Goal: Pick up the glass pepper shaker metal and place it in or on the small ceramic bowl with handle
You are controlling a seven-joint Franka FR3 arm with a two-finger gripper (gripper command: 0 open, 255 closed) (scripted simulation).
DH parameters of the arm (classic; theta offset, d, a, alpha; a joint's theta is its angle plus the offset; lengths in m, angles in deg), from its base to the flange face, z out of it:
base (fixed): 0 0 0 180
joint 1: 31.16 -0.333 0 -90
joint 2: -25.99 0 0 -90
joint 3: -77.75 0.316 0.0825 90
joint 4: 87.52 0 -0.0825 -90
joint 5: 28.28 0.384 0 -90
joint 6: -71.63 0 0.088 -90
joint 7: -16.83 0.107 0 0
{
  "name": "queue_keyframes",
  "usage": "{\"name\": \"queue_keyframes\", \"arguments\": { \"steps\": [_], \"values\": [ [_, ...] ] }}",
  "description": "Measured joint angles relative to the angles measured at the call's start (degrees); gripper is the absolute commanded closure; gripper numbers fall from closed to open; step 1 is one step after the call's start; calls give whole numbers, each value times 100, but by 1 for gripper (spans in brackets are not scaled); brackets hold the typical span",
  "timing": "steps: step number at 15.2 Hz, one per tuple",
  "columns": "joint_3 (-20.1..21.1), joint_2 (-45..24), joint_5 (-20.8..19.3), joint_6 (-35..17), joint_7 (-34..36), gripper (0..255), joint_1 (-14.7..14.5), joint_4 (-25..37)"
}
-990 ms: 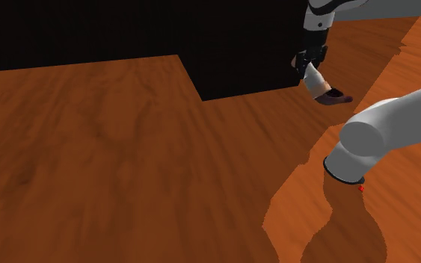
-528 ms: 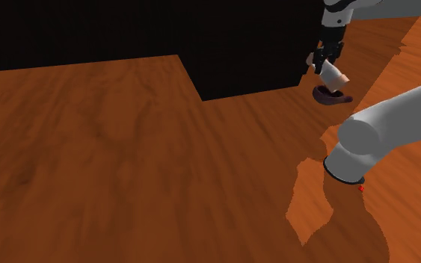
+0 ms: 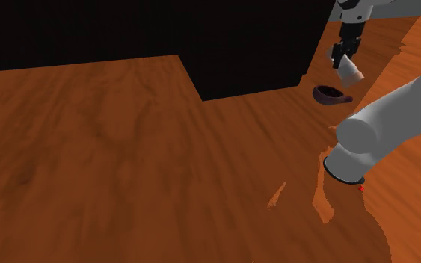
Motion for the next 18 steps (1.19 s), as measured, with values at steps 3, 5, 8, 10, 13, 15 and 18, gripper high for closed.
{"name": "queue_keyframes", "arguments": {
  "steps": [3,5,8,10,13,15,18],
  "values": [
    [-129,-119,-23,-206,-111,255,29,-67],
    [-170,-155,-39,-352,-117,255,39,-176],
    [-219,-233,-44,-582,-102,255,39,-332],
    [-256,-283,-55,-769,-87,255,43,-472],
    [-332,-404,-53,-1023,-107,255,46,-605],
    [-350,-455,-47,-1136,-94,255,39,-672],
    [-359,-470,-48,-1184,-91,255,40,-705]
  ]
}}
